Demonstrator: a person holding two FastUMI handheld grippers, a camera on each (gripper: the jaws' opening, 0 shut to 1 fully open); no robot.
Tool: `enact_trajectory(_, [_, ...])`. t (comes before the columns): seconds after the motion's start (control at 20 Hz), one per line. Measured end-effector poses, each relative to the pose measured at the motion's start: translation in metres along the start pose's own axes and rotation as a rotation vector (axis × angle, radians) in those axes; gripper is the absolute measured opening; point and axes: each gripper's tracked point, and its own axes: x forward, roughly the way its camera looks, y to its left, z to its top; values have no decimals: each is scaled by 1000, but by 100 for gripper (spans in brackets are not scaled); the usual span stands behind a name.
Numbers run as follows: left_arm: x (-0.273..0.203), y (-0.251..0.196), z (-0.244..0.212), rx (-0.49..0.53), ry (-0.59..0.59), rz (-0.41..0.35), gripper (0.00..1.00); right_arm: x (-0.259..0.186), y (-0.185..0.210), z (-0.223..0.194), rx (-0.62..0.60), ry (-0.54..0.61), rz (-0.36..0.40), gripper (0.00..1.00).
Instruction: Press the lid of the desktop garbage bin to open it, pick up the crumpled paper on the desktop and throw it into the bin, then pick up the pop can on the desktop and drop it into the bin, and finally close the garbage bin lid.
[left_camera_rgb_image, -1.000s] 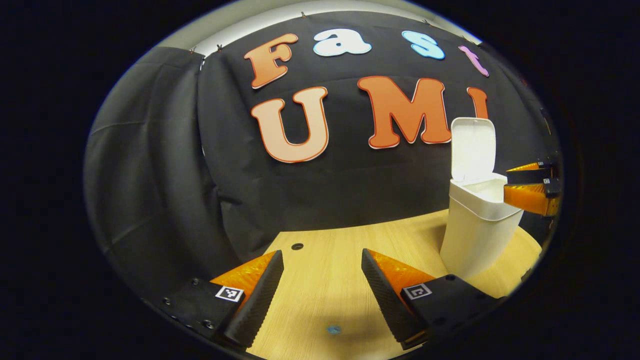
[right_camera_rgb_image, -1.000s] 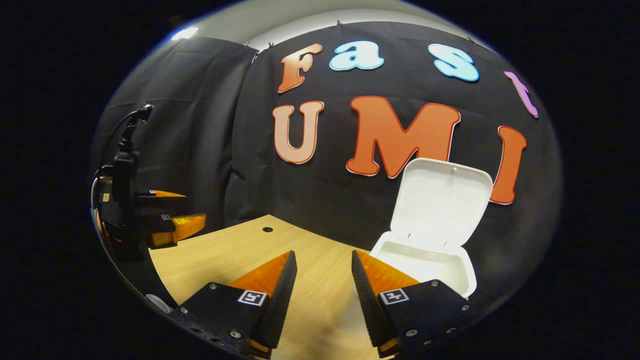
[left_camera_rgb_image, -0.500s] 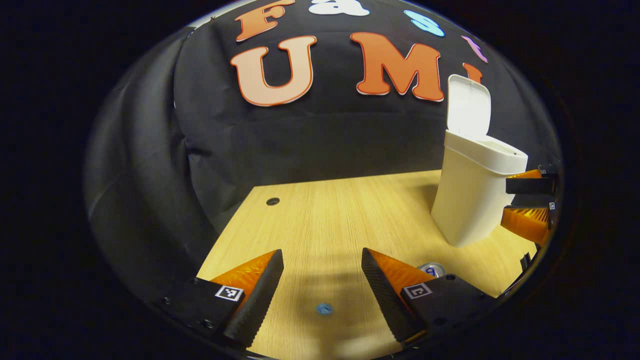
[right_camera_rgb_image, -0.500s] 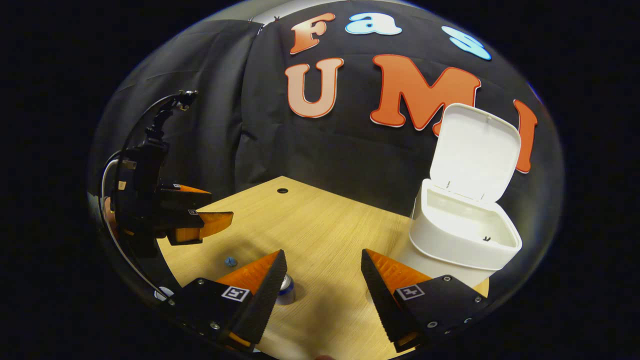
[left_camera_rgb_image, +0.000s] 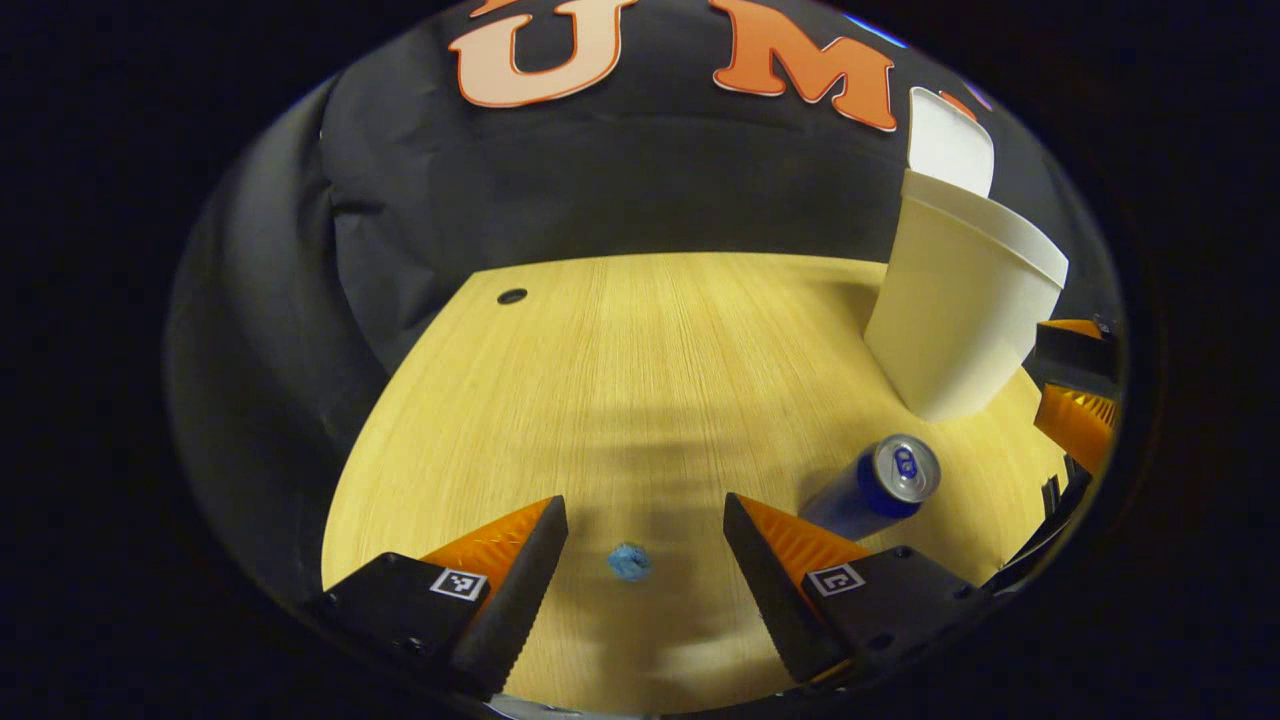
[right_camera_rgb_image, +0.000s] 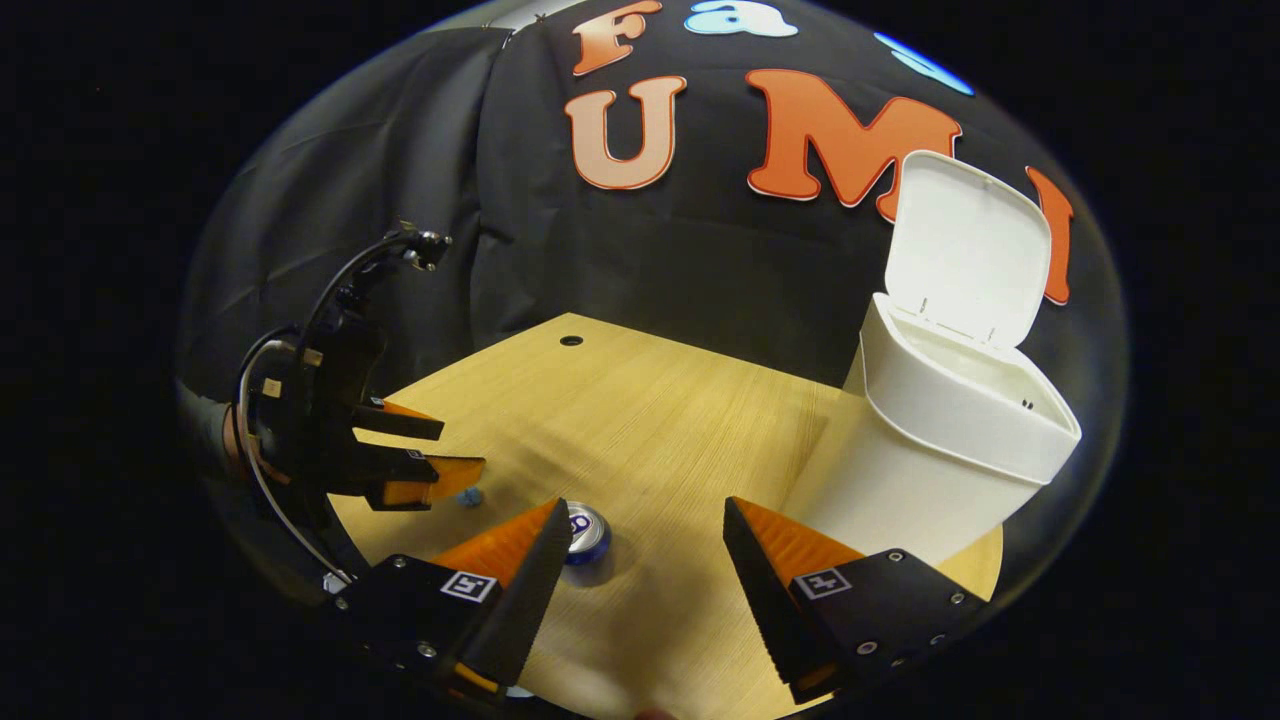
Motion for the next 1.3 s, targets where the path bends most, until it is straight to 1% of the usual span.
enact_trajectory(0.05, [3,0,-7,-8,26,-3,100,1,1,-3,4,11,-1,93])
enact_trajectory(0.1, [8,-1,-14,-20,56,-8,96,1,2,-8,11,23,-6,94])
enact_trajectory(0.2, [14,-2,-21,-36,98,-14,96,1,3,-14,22,38,-9,93])
enact_trajectory(0.25, [17,-2,-24,-47,127,-14,98,2,6,-18,27,48,-11,94])
enact_trajectory(0.3, [18,-2,-25,-60,147,-15,95,2,6,-20,31,54,-12,94])
enact_trajectory(0.35, [19,-3,-25,-71,164,-15,95,2,5,-24,33,63,-17,93])
enact_trajectory(0.4, [20,-2,-25,-76,185,-13,89,3,5,-29,36,74,-20,94])
enact_trajectory(0.45, [19,-1,-21,-83,207,-10,85,2,6,-29,39,81,-24,93])
enact_trajectory(0.5, [18,-1,-18,-93,223,-12,84,2,7,-31,43,86,-23,94])
enact_trajectory(0.55, [16,-1,-15,-110,242,-5,74,3,7,-31,46,90,-26,94])
enact_trajectory(0.6, [13,1,0,-101,217,0,63,2,8,-35,47,96,-26,93])
enact_trajectory(0.65, [9,3,9,-93,223,1,52,3,9,-37,50,101,-25,94])
enact_trajectory(0.7, [8,2,23,-84,219,-4,47,4,12,-40,52,107,-22,94])
enact_trajectory(0.8, [-6,4,55,-70,216,-3,41,8,20,-46,50,125,-7,93])
enact_trajectory(0.85, [-9,3,73,-58,223,-11,24,9,24,-48,44,131,0,93])
enact_trajectory(0.95, [-18,5,108,-58,208,-11,24,14,29,-53,37,147,15,94])
enact_trajectory(1.0, [-28,4,126,-71,218,-25,14,16,31,-57,35,158,20,95])
enact_trajectory(1.15, [-53,4,187,-96,221,-46,14,26,35,-70,28,176,39,95])
enact_trajectory(1.3, [-86,6,275,-105,189,-56,14,38,37,-79,14,191,53,96])
